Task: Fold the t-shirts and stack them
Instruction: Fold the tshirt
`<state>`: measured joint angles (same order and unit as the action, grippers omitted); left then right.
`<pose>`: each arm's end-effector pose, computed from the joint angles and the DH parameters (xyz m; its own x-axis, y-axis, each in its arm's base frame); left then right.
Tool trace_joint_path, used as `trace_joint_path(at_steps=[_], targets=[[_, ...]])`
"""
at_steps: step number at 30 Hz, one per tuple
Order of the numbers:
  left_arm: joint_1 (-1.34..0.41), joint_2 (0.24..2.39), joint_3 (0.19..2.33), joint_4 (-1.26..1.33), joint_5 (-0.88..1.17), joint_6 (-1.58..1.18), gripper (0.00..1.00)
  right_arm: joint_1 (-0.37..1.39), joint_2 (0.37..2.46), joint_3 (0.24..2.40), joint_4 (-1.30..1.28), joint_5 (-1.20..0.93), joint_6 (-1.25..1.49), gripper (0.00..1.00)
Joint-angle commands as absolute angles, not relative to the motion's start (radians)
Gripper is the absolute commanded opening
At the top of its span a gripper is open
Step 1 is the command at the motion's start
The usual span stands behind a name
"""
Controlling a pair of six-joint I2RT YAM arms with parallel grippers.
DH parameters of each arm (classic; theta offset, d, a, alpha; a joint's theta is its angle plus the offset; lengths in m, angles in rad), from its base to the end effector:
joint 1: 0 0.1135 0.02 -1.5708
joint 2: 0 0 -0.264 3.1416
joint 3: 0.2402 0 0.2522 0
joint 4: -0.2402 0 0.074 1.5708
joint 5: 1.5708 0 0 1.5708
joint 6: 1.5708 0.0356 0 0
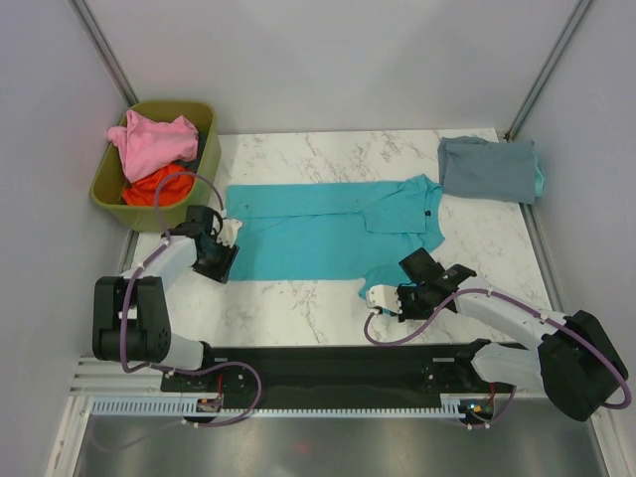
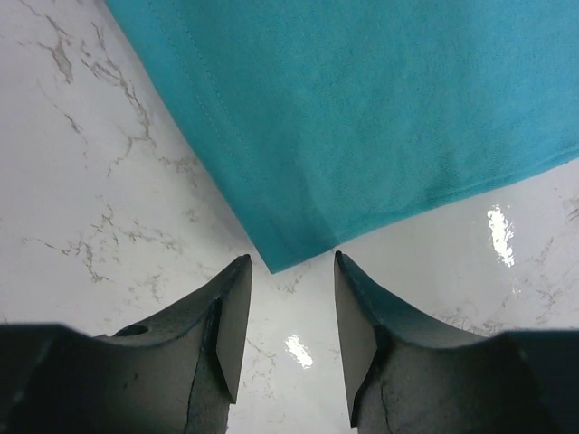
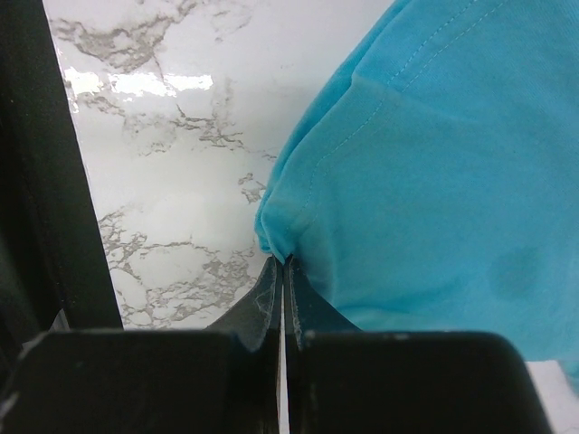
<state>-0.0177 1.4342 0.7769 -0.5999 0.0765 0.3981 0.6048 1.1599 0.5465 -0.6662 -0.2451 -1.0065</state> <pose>0.2483 -0.0071 0.1687 -0.8607 0.4018 -0.3125 0.4067 0.9120 0.0526 0.1436 0.1098 0.1596 0.0931 -0.9321 -0.3499 -0.9915 -0.0546 -0.1183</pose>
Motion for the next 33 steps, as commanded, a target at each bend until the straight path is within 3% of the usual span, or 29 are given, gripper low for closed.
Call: trace_joint_path(at_steps=[1, 7, 11, 14, 15, 21, 33], targets=[[-0.012, 1.442, 0.808, -0.612, 0.106, 0.428, 0.49, 0.604, 1.152, 0.557, -0.655, -0.241, -1.003, 0.00], [-0.008, 1.460, 0.802, -0.612, 0.126, 0.420, 0.43, 0.601, 1.157, 0.558, -0.649, -0.244, -1.005, 0.00], [-0.008, 1.467, 0.798, -0.615, 0.144, 0.413, 0.34, 0.604, 1.157, 0.557, -0.647, -0.241, -1.002, 0.00], [-0.008, 1.459, 0.792, -0.617, 0.147, 0.414, 0.15, 0.603, 1.151, 0.555, -0.646, -0.232, -0.988, 0.00], [-0.008, 1.456, 0.790, -0.618, 0.146, 0.416, 0.02, 0.603, 1.144, 0.555, -0.641, -0.229, -0.980, 0.00], [-0.008, 1.414, 0.776, -0.620, 0.121, 0.449, 0.02, 0.535, 1.112, 0.618, -0.635, -0.210, -0.839, 0.00], [-0.008, 1.400, 0.957, -0.707, 0.130, 0.551, 0.02, 0.341, 1.111, 0.854, -0.595, -0.226, -0.718, 0.00]])
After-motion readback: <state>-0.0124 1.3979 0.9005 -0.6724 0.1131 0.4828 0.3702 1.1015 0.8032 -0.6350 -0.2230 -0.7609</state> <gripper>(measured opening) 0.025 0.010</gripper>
